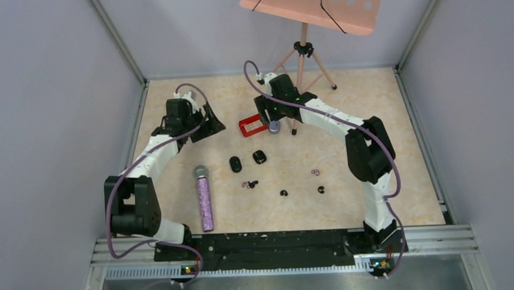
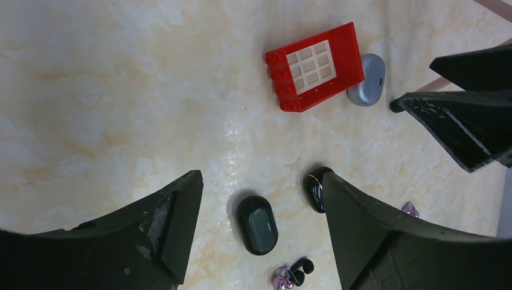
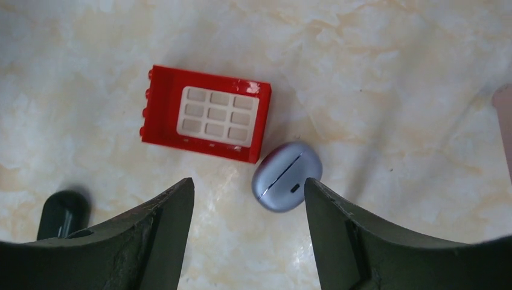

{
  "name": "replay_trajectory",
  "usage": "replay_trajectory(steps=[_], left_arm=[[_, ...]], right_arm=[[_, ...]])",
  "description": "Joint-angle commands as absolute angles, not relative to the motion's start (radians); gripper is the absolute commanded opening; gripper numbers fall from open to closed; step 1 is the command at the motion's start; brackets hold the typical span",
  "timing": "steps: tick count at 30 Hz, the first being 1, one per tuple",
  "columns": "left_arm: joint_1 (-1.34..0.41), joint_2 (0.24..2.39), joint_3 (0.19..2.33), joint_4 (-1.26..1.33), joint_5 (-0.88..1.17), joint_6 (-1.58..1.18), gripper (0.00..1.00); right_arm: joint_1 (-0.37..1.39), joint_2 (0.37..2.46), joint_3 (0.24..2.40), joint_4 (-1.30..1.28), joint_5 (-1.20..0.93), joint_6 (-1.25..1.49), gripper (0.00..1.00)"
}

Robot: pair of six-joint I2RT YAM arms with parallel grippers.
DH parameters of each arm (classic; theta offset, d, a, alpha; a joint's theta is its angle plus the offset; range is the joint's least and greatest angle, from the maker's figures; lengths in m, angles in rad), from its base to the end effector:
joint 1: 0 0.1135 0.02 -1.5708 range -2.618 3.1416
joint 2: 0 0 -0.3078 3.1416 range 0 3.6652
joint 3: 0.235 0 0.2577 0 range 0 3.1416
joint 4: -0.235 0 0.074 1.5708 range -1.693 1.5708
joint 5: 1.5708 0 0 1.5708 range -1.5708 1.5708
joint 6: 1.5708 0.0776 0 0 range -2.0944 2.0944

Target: Insert the wireless bluetooth earbuds into the charging case

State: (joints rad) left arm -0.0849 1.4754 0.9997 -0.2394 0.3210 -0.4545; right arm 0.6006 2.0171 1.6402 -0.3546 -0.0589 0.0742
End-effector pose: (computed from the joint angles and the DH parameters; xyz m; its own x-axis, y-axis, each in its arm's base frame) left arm 0.3491 -0.0543 0.2617 -0.7265 -0.3563 -0.5876 -0.0012 0.8558 -0.5173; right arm 0.4270 0.2980 0.2535 -0.5941 -0.3172 -0.7392 -0.5578 0.8246 0.0944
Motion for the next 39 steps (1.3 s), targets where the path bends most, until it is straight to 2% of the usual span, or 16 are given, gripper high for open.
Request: replay_trajectory(steps=[1, 30, 35, 39], left_arm=[[-0.084, 1.396, 0.999, -0.206, 0.313, -0.454, 0.78], [-0.071, 1.334, 0.980, -0.204, 0.278, -0.449, 0.79], [-0.069, 1.341, 0.982, -0.199, 0.281, -0.454, 0.79], [-0.069, 1.356, 0.990, -0.193, 0.295, -0.445, 0.79]], right_arm=[[0.606, 2.099, 1.744, -0.358, 0.068, 0.055, 0.67], [0.617, 2.207, 1.703, -0.393, 0.104, 0.071, 0.68], [0.617, 2.215, 1.687, -0.389, 0.106, 0.059, 0.63], [0.617, 2.205, 1.660, -0.375, 0.105, 0.038, 0.52]])
